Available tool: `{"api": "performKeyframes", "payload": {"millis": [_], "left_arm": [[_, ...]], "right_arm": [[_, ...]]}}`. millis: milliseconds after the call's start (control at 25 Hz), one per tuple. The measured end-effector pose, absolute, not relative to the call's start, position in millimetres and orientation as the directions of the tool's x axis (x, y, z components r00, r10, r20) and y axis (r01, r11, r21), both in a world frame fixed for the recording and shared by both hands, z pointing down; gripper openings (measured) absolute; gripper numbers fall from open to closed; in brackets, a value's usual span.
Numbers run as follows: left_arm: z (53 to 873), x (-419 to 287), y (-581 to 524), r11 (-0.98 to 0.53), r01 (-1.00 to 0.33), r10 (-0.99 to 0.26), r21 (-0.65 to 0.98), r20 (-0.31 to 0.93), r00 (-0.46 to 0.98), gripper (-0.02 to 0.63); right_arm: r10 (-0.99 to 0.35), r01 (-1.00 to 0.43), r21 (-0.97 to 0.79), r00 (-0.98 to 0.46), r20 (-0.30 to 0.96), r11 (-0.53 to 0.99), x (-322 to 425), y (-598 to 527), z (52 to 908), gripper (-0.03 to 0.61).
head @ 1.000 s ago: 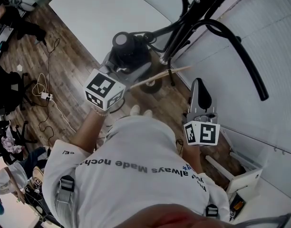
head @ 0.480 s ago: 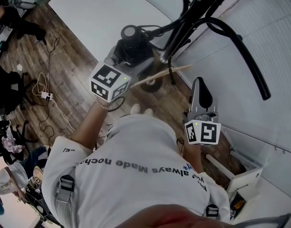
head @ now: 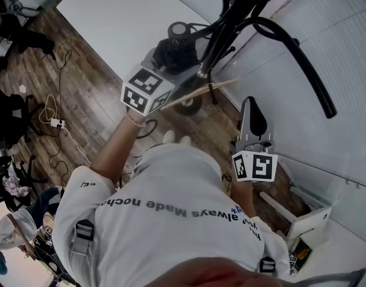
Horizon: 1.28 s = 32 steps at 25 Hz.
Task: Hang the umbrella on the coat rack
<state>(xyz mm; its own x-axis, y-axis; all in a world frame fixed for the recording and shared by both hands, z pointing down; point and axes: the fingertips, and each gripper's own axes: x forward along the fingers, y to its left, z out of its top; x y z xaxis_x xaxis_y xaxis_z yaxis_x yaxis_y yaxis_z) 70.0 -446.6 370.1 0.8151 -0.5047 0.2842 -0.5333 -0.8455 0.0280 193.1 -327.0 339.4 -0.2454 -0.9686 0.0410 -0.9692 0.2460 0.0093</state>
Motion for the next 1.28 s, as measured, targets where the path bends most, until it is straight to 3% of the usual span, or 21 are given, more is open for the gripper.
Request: {"api": "performKeyframes", "payload": {"millis": [520,1280], "left_arm": [[414,85,-450,-0.870,-0.492,-0.434,0.024,0.435,0.789,0.290],[439,99,-455,-0.878,-0.478,-0.419,0.020,0.452,0.787,0.298]], "right_arm": [[-0.972,-0.973,0.001,-0.232,0.045,0.232,196,-324,341,0.002],[-0.971,-0.973,-0.004,-0.232,0.051,0.232,194,-324,344,0.002]]}}
